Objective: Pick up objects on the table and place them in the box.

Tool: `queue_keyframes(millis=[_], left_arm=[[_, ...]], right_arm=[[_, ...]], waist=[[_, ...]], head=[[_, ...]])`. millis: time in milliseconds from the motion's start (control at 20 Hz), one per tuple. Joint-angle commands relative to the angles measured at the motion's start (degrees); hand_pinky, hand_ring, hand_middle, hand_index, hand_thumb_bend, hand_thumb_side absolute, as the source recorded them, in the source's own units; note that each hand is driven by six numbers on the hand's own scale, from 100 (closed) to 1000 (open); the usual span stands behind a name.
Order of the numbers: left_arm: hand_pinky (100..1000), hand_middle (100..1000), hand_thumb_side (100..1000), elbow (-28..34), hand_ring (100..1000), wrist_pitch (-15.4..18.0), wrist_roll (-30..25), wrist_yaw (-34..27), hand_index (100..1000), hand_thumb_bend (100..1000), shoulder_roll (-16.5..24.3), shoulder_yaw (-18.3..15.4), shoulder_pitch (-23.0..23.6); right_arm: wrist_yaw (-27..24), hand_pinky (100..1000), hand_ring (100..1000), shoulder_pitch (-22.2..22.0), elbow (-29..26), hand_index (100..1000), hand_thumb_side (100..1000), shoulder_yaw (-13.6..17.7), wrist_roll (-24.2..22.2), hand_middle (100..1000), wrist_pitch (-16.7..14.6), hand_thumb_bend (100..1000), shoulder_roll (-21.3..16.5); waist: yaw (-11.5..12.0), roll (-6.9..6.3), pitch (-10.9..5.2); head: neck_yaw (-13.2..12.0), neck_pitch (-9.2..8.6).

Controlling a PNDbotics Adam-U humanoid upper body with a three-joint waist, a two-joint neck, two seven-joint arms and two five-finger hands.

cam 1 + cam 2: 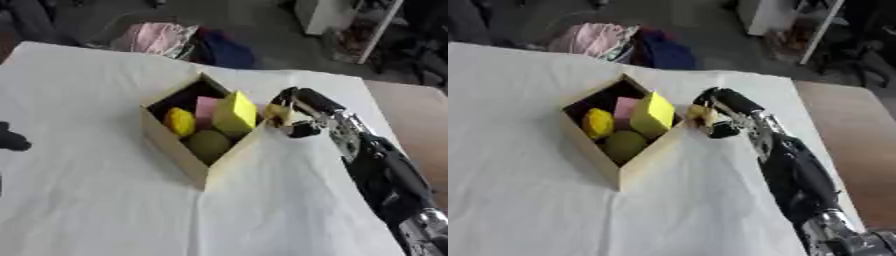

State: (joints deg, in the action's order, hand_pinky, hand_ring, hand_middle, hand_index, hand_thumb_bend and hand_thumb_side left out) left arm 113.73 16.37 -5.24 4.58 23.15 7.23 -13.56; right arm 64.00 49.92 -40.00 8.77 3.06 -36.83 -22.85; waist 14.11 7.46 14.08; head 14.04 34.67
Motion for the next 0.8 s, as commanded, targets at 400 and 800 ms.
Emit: queue_keyframes(millis=[400,800], left_arm=[[776,645,573,0.87,679,0.05,0.02,0.04,829,100,0.39,-0.11,-0.31],[776,645,580,0.87,681,-0.03,0.19,-0.29,828,100,0.45,-0.36,0.04]], right_arm=[[4.53,346,383,1.51,-5.65,511,100,-0.46,13.37,324,-4.05,100,-2.09],[0.26,346,384,2.55,-10.54,511,100,-2.38,13.43,325,-8.26,100,-3.32]], waist=[[-0.45,-1.52,-0.46],[-0.66,-1.63,-1.28]], head=[[0.51,-0.19],[0.77,-0.08]])
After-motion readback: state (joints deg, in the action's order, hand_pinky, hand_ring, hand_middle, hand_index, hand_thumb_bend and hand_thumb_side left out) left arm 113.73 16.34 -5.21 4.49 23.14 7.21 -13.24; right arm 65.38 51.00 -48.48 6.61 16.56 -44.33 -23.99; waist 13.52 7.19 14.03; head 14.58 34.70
